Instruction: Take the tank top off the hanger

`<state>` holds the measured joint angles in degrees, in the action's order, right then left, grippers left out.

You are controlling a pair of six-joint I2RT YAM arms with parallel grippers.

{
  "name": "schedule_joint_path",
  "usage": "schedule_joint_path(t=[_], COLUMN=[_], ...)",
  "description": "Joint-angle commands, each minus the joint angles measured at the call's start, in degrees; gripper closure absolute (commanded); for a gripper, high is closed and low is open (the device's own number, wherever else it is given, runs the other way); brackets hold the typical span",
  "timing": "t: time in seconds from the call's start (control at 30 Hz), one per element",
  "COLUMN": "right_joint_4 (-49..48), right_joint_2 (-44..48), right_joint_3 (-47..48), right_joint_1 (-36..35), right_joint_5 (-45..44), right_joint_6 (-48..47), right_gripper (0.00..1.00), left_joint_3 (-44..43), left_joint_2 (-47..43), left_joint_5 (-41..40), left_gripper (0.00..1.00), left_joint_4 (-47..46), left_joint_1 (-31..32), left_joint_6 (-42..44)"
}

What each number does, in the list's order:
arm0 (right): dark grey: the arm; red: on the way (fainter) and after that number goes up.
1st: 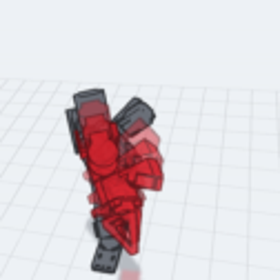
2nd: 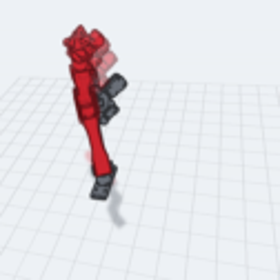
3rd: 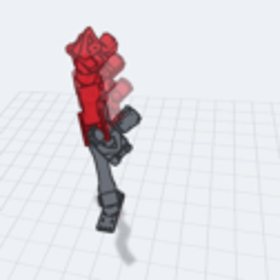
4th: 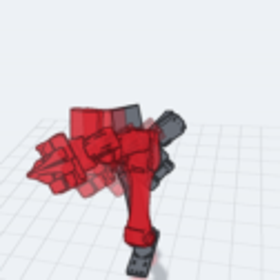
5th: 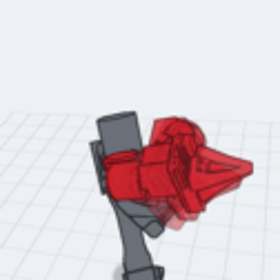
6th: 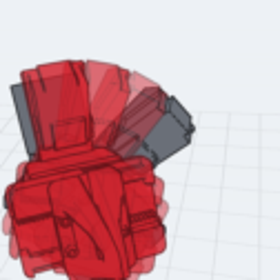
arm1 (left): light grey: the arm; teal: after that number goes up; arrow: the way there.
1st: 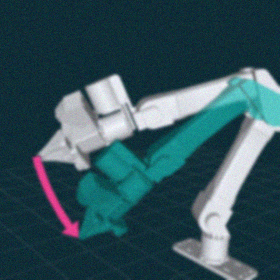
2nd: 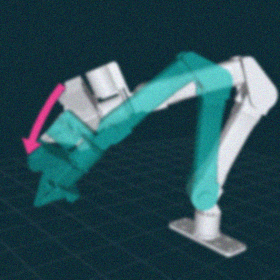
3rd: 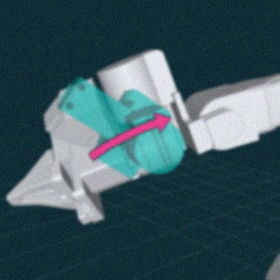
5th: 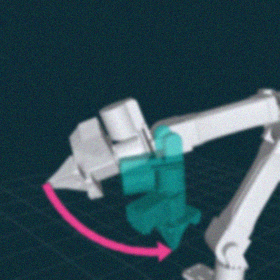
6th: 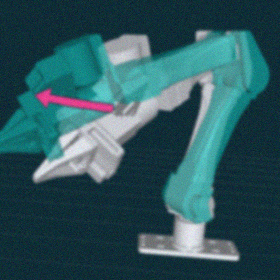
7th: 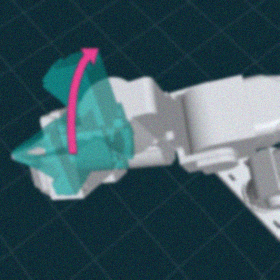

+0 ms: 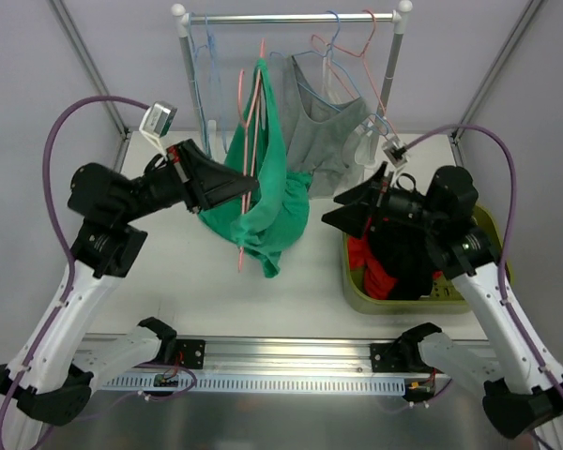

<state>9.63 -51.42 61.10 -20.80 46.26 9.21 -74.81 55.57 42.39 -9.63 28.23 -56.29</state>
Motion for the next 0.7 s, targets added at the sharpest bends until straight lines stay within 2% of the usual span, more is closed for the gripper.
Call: schedule_joint_path(t=[0.0, 0.13, 0.33, 0.43, 0.47, 0.6, 0.63, 0.67], right_joint_4=[-4.09, -4.09, -3.92, -4.0, -4.0, -5.14, -5.49, -5.67], right_joint_2=[-6.38, -12.99, -24.14, -28.89, -29.7, -32.16, -32.43, -32.52], right_joint_3=[8.93, 16.76, 26.6, 30.04, 30.48, 31.71, 31.62, 31.45], right_joint_1=[-6.87, -13.38, -18.58, -19.72, -20.16, -21.3, -21.3, -21.22], right_joint_5=[-3.88, -11.34, -12.87, -12.07, -11.98, -12.6, -13.12, -14.87], right_joint_6=[-4.72, -8.84, -15.01, -15.28, -15.63, -16.77, -16.86, -17.12], right_gripper=[0.04, 0.08, 0.13, 0.25, 0.33, 0.53, 0.6, 0.78], left_joint_3=[3.25, 8.78, 16.08, 18.81, 19.17, 20.22, 20.4, 20.4], left_joint_2=[-5.62, -11.7, -18.56, -19.89, -20.15, -20.59, -20.76, -20.94], left_joint_5=[6.12, 7.44, 6.83, 6.3, 6.3, 6.3, 6.3, 6.3], left_gripper=[1.0, 1.0, 1.0, 1.0, 1.0, 1.0, 1.0, 1.0], left_joint_4=[-4.08, -1.19, 2.33, 2.68, 2.68, 2.77, 2.77, 2.86], left_joint_1=[0.95, 0.95, 0.95, 1.04, 0.95, 0.95, 1.04, 0.95], left_joint_6=[-3.81, -5.41, -6.55, -6.81, -6.9, -7.08, -6.99, -6.9])
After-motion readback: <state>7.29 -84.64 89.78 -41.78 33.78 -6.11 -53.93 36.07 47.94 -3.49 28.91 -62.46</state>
